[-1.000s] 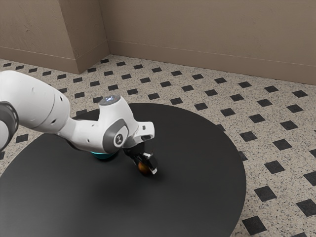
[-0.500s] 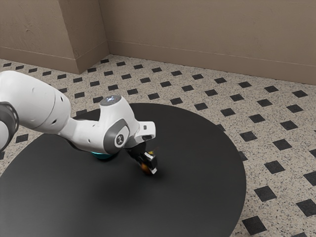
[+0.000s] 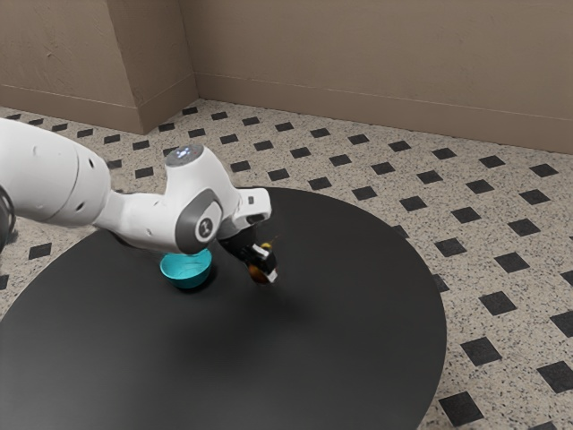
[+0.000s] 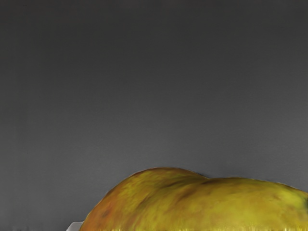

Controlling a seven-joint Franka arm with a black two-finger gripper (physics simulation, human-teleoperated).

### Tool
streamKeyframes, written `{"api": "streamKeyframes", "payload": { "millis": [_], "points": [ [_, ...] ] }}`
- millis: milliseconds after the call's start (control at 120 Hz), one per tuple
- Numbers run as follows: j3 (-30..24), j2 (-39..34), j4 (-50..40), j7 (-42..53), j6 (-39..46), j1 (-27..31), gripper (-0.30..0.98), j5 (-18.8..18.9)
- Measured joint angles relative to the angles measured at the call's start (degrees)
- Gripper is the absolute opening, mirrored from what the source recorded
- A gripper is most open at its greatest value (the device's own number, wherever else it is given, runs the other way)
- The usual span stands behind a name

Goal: Place the pear in the bowl.

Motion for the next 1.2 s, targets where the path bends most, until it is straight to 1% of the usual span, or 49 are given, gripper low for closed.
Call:
{"api": "streamKeyframes", "payload": {
  "millis": [108, 200, 308, 575, 808, 892, 975, 1075, 1200],
  "points": [
    [1.21, -2.86, -1.26, -0.01, -0.22, 2.74, 0.29, 0.79],
    [1.4, -5.27, -3.16, 0.0, -0.93, 6.75, 0.29, 1.3],
    [1.43, -6.11, -3.9, -0.01, -2.14, 10.44, 0.29, 1.72],
    [1.42, -5.31, -3.66, 0.03, -3.78, 14.22, 0.31, 2.12],
    [1.42, -1.25, 0.39, 0.36, -4.24, 15.75, 0.31, 2.32],
    [1.32, -0.78, 0.54, 0.62, -4.37, 15.72, 0.43, 2.06],
    [1.31, -0.64, 0.55, 0.84, -4.44, 15.69, 0.52, 1.89],
    [1.27, -1.37, 0.49, 1.09, -4.51, 15.34, 0.58, 1.81],
    [1.3, -5.81, 0.43, 1.35, -5.72, 14.25, 0.63, 1.61]
  ]
}}
